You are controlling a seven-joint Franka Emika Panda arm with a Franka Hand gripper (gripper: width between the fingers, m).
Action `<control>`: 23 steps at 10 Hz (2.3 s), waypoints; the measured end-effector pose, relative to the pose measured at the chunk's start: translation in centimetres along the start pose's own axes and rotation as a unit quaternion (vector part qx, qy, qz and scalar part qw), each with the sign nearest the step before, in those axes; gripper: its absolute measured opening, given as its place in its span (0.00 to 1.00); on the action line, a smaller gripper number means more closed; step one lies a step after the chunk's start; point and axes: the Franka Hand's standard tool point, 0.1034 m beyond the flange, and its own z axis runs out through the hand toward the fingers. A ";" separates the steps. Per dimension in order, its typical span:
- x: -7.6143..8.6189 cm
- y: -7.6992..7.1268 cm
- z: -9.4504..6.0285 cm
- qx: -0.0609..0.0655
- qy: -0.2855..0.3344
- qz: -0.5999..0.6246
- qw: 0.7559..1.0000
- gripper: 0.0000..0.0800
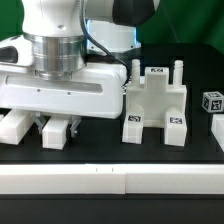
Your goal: Assemble chair
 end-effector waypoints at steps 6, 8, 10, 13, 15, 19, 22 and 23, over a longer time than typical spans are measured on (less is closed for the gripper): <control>0.7 -0.8 -3.0 0.013 -0.004 0.000 1.000 0.36; 0.9 -1.2 -5.9 0.025 -0.012 0.000 1.000 0.36; 1.1 -1.9 -8.0 0.033 -0.012 0.003 0.999 0.36; 1.2 -2.4 -8.3 0.034 -0.011 0.001 0.999 0.36; 1.1 -2.4 -8.3 0.035 -0.012 0.002 0.999 0.36; 0.7 -5.8 -12.1 0.049 -0.008 0.019 0.999 0.36; 0.5 -11.7 -14.0 0.053 -0.009 0.091 0.994 0.36; 0.5 -11.7 -13.8 0.054 -0.010 0.082 0.995 0.36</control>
Offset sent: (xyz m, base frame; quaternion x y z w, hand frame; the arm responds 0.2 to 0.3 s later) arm 0.0015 0.0018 0.0154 0.0067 -0.0107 0.0067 0.9999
